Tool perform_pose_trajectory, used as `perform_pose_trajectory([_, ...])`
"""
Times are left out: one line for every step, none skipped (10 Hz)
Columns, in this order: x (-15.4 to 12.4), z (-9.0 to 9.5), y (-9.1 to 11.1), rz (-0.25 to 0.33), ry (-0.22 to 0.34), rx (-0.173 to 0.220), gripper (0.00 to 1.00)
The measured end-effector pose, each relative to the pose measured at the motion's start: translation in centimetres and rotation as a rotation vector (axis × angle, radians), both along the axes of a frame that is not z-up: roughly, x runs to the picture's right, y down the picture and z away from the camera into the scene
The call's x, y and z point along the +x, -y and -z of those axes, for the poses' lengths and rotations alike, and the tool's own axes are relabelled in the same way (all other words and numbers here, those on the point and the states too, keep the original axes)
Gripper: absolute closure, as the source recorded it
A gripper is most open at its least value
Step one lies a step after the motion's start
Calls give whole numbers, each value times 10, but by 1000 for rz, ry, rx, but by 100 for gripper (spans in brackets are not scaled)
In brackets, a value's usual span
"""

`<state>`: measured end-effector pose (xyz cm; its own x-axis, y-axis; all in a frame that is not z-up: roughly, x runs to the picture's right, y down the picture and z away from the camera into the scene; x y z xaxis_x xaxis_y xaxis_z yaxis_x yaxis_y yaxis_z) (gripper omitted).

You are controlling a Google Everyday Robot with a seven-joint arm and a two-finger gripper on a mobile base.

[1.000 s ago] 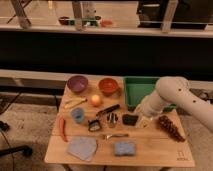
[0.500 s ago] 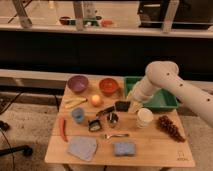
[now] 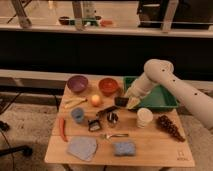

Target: Place eraser in red bowl

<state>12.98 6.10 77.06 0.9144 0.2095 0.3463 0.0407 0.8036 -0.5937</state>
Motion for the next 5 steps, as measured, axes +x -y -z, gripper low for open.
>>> perform_pose_trajectory([0, 0, 0, 0, 0, 0, 86])
perform_pose_trajectory([0, 0, 0, 0, 0, 0, 86])
perform_pose_trajectory([0, 0, 0, 0, 0, 0, 86])
perform_pose_trajectory([1, -1, 0, -3, 0, 1, 86])
perform_pose_trajectory([1, -1, 0, -9, -1, 6, 86])
